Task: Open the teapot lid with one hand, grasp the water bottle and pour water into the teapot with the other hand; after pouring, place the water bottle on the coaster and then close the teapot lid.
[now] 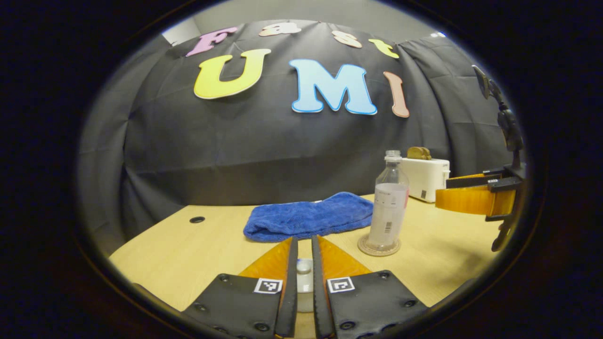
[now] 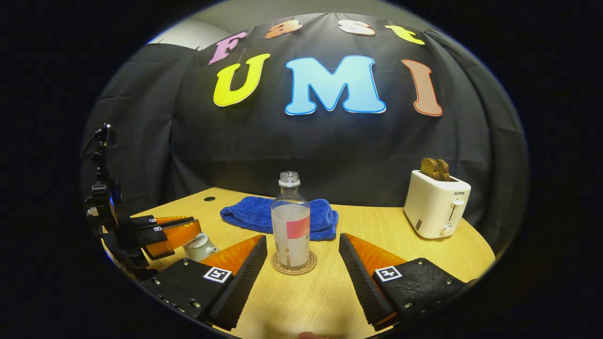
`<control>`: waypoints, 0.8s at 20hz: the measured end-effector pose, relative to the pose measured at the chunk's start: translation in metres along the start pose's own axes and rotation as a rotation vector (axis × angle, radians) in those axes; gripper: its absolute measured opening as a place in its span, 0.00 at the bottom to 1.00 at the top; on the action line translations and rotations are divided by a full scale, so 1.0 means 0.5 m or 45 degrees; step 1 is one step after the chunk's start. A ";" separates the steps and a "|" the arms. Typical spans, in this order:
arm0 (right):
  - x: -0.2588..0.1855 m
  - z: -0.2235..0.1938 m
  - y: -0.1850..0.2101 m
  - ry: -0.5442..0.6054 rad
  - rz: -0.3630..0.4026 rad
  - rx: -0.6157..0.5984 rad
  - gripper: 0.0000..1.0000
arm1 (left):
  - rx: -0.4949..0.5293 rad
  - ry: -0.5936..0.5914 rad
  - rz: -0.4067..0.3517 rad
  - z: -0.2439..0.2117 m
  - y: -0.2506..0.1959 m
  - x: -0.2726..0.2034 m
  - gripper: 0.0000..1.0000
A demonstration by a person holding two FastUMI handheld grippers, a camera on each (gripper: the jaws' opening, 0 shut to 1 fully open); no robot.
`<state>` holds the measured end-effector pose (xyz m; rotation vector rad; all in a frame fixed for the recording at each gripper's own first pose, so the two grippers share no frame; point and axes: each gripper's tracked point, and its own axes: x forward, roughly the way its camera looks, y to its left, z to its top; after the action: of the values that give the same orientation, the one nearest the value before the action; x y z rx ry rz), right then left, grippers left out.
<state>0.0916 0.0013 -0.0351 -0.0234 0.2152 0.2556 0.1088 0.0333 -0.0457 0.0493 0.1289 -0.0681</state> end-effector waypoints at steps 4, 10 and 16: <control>-0.017 0.010 0.018 -0.021 -0.001 -0.002 0.95 | -0.026 -0.029 -0.010 0.026 -0.012 -0.032 0.21; -0.075 0.029 0.049 -0.075 -0.048 -0.018 0.95 | -0.053 -0.090 -0.022 0.075 -0.035 -0.118 0.26; -0.164 0.031 0.079 -0.142 -0.117 -0.062 0.95 | -0.065 -0.131 -0.021 0.094 -0.058 -0.223 0.25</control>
<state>0.0074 0.0199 -0.0025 -0.0669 0.0965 0.1699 0.0024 0.0091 0.0141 -0.0066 0.0279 -0.0835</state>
